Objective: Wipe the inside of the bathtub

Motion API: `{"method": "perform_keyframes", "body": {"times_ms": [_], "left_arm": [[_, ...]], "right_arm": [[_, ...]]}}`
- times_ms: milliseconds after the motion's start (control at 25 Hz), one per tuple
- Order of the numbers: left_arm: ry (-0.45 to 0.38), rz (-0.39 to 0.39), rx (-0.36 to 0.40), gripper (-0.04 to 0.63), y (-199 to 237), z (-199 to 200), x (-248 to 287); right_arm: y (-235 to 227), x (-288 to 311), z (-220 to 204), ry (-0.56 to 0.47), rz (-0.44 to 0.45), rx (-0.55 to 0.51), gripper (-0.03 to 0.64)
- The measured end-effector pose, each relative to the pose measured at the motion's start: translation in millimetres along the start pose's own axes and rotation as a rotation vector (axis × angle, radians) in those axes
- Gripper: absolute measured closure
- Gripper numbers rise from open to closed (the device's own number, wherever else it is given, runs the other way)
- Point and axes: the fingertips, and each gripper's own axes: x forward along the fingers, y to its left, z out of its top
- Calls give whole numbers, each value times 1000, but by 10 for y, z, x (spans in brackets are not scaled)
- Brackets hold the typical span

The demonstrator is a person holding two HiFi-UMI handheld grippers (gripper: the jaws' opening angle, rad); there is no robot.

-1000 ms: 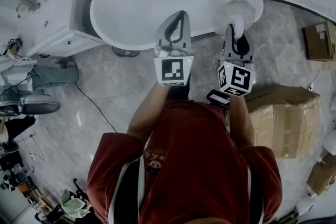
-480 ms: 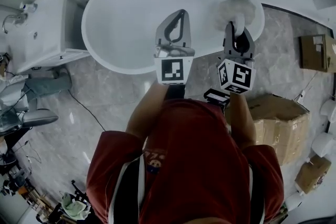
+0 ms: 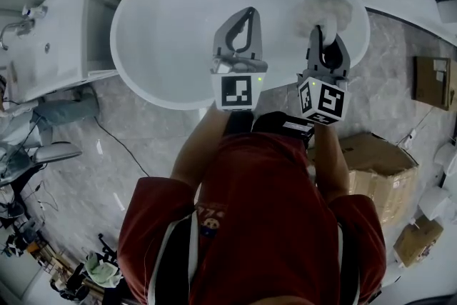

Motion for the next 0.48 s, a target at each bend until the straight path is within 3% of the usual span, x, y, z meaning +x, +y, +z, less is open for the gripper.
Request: {"method": "perform_keyframes", "body": {"times_ms": [480], "left_arm": [[38,79,-1,580,-409,-319,874]], "right_arm": [[-861,760,-401,29,52,64,525]]}}
